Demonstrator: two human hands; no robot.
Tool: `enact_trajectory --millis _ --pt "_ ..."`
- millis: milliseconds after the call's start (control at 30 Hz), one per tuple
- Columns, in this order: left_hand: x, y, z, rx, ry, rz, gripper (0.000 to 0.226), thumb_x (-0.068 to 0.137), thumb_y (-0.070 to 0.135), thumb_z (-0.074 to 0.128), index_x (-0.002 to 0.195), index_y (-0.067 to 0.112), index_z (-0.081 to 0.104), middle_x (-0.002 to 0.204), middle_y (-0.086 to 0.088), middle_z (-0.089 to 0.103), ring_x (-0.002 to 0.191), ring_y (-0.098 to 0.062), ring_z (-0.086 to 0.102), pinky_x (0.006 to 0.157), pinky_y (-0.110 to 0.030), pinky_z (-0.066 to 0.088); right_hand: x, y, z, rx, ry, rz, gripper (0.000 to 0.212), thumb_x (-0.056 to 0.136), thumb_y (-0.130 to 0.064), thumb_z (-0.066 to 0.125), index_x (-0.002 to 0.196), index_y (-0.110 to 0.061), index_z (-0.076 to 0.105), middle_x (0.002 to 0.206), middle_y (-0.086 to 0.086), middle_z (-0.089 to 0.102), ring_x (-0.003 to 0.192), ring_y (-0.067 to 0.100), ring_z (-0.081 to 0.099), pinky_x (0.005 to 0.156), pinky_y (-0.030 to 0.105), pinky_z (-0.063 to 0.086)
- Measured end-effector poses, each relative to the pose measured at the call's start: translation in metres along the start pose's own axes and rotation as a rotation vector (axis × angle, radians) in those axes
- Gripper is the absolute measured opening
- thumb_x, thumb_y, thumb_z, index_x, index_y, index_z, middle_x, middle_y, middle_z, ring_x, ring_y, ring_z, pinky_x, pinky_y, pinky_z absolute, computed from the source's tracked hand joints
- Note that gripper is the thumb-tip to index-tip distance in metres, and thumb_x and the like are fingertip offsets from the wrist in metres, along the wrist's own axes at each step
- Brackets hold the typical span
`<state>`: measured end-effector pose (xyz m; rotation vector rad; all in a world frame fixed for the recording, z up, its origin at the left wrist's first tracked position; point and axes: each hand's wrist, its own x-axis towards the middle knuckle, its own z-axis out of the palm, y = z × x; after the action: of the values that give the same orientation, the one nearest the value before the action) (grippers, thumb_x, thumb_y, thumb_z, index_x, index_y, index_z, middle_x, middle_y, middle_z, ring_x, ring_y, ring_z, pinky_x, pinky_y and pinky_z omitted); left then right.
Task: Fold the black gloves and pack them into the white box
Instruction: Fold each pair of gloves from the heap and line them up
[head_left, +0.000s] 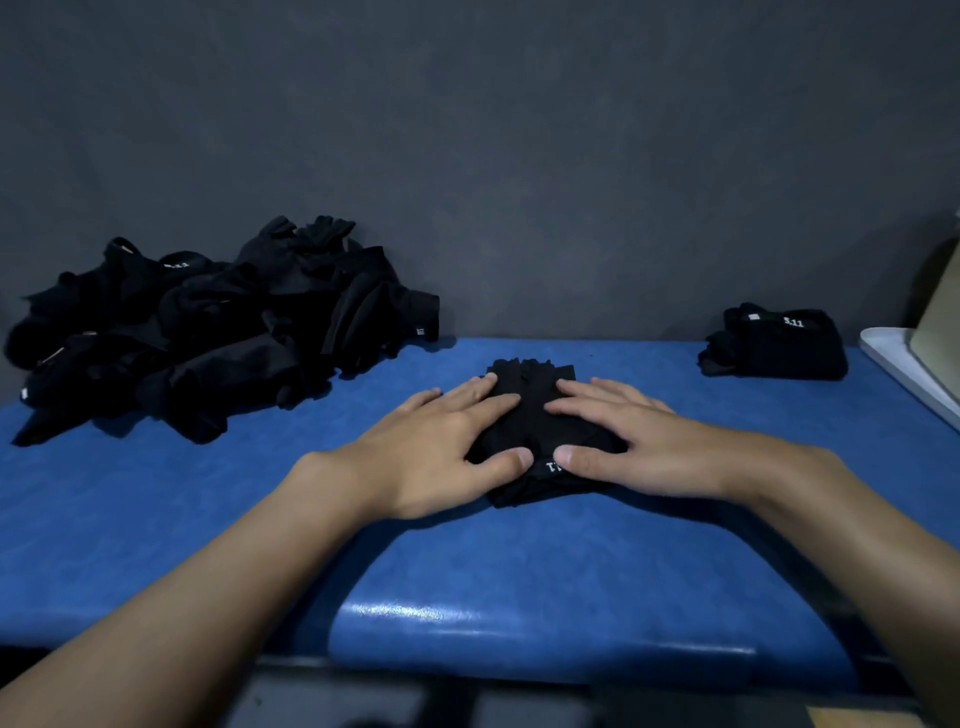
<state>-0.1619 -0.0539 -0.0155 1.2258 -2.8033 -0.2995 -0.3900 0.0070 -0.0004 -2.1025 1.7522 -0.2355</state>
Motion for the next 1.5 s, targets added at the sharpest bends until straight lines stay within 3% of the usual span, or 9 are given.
enact_trajectory --millis 133,400,600,667,767,900,1100,1333,1500 --pt "0.0 0.0 -0.001 0.011 -0.012 0.006 0.1 0.07 0.083 0.01 0.157 0.035 0.012 0.167 0.005 0.0 0.151 -0.002 -0.002 0.124 -0.034 0.001 0.001 -0.004 -0.001 0.048 -0.001 -0.02 0.066 0.094 -0.052 0.051 0.15 -0.047 0.018 0.158 -0.031 0.003 0.145 -0.005 -0.01 0.118 0.029 -0.002" --pt "-0.007 0.001 -0.001 -0.053 0.047 0.033 0.081 0.088 0.075 0.025 0.157 0.033 0.018 0.166 0.012 0.002 0.15 -0.002 0.0 0.123 -0.031 0.003 0.0 -0.005 -0.001 0.015 -0.059 0.04 0.065 0.092 -0.062 0.043 0.151 -0.047 0.017 0.161 -0.022 -0.002 0.148 0.003 -0.012 0.122 0.034 -0.004" --pt "-0.021 0.004 -0.012 -0.019 0.154 0.183 0.087 0.079 0.077 0.033 0.152 0.028 0.034 0.158 0.015 0.029 0.148 0.002 0.011 0.122 -0.03 0.011 -0.003 -0.002 -0.001 0.088 0.039 -0.013 0.066 0.089 -0.058 0.054 0.148 -0.044 0.028 0.161 -0.022 0.012 0.148 0.0 -0.005 0.122 0.033 0.003" --pt "-0.025 0.005 -0.014 -0.006 0.177 0.205 0.088 0.076 0.077 0.04 0.149 0.027 0.04 0.155 0.015 0.034 0.145 0.002 0.018 0.12 -0.023 0.013 -0.006 -0.003 -0.003 0.19 0.103 -0.095 0.064 0.085 -0.05 0.066 0.143 -0.043 0.039 0.154 -0.024 0.027 0.146 -0.004 0.005 0.121 0.025 0.01" --pt "-0.029 0.004 -0.014 -0.003 0.179 0.206 0.088 0.072 0.077 0.047 0.147 0.03 0.044 0.153 0.017 0.037 0.141 0.003 0.024 0.115 -0.015 0.013 -0.012 -0.002 -0.007 0.257 0.114 -0.163 0.055 0.077 -0.037 0.08 0.127 -0.041 0.056 0.136 -0.029 0.044 0.13 -0.015 0.032 0.101 -0.001 0.021" --pt "-0.03 0.002 -0.012 -0.004 0.152 0.186 0.085 0.073 0.077 0.045 0.146 0.032 0.044 0.153 0.017 0.037 0.141 0.0 0.031 0.117 -0.023 0.023 -0.017 0.004 -0.007 0.234 0.023 -0.132 0.061 0.075 -0.026 0.084 0.127 -0.04 0.056 0.137 -0.03 0.041 0.124 -0.016 0.04 0.093 -0.004 0.028" --pt "-0.031 0.005 -0.013 -0.044 0.161 0.189 0.072 0.084 0.069 0.041 0.144 0.031 0.046 0.146 0.016 0.048 0.135 -0.001 0.041 0.111 -0.031 0.038 -0.019 0.003 -0.004 0.233 0.123 -0.118 0.045 0.081 -0.026 0.077 0.119 -0.043 0.062 0.131 -0.028 0.053 0.122 -0.012 0.047 0.107 0.013 0.034" --pt "-0.034 0.008 -0.015 -0.058 0.199 0.204 0.074 0.082 0.056 0.068 0.146 0.041 0.035 0.138 0.024 0.048 0.122 0.003 0.046 0.101 -0.023 0.042 -0.024 -0.004 -0.007 0.279 0.195 -0.116 0.018 0.091 -0.023 0.066 0.099 -0.039 0.07 0.108 -0.011 0.072 0.103 0.002 0.064 0.095 0.028 0.048" --pt "-0.031 0.011 -0.011 -0.067 0.314 0.282 0.042 0.088 0.047 0.062 0.127 0.037 0.048 0.108 0.016 0.063 0.093 -0.007 0.058 0.077 -0.036 0.051 -0.021 -0.001 -0.007 0.324 0.19 -0.128 0.011 0.092 -0.027 0.063 0.097 -0.026 0.073 0.101 -0.009 0.071 0.097 0.007 0.065 0.096 0.039 0.05"
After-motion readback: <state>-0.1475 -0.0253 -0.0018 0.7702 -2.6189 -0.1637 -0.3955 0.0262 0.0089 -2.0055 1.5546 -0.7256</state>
